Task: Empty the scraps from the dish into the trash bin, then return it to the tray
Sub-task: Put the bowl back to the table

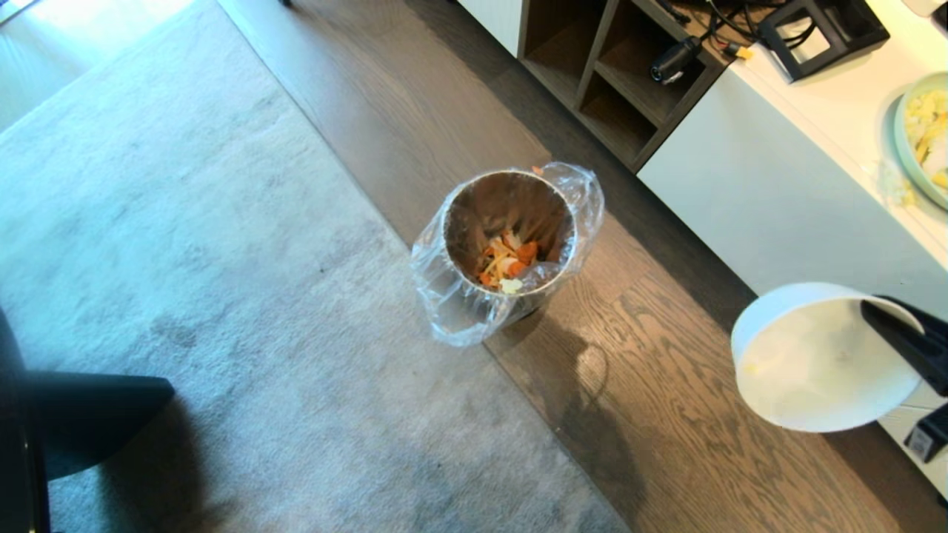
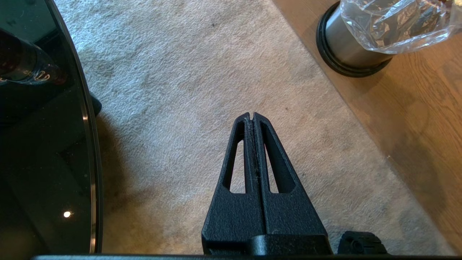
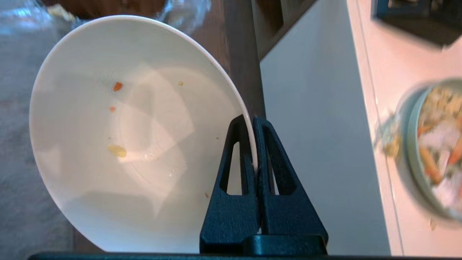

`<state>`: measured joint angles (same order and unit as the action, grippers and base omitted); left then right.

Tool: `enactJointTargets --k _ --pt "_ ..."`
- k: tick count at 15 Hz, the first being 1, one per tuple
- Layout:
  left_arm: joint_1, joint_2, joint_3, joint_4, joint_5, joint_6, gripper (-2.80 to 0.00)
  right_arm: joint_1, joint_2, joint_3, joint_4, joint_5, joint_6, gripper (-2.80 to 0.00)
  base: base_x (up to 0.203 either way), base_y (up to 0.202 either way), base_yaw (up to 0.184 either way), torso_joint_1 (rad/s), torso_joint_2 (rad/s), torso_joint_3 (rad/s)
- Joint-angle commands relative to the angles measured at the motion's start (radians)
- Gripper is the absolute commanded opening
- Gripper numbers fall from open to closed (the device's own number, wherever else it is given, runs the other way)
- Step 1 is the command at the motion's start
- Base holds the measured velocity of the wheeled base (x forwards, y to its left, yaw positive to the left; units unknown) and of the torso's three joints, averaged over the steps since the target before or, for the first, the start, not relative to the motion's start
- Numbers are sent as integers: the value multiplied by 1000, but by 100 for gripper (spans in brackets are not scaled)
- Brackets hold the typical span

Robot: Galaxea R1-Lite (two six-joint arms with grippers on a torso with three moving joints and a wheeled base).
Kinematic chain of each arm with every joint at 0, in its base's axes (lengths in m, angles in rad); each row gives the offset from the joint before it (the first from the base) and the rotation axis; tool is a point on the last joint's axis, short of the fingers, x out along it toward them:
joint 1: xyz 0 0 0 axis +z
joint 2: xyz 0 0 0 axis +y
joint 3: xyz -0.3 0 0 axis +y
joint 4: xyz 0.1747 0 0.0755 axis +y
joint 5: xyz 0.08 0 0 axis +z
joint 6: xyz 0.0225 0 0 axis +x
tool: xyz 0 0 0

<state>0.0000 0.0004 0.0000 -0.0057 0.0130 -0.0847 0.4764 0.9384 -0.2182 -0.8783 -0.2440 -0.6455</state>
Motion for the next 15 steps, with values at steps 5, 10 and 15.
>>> enactJointTargets --k 5,10,15 --pt "0 0 0 0 1 -1 -280 -458 -145 182 140 245 339 -280 0 0 0 0 0 0" --pt "0 0 0 0 1 -1 -280 -590 -406 216 370 386 609 -280 0 0 0 0 0 0" --pt "0 0 0 0 1 -1 -280 -586 -657 218 712 360 607 -280 0 0 0 0 0 0"
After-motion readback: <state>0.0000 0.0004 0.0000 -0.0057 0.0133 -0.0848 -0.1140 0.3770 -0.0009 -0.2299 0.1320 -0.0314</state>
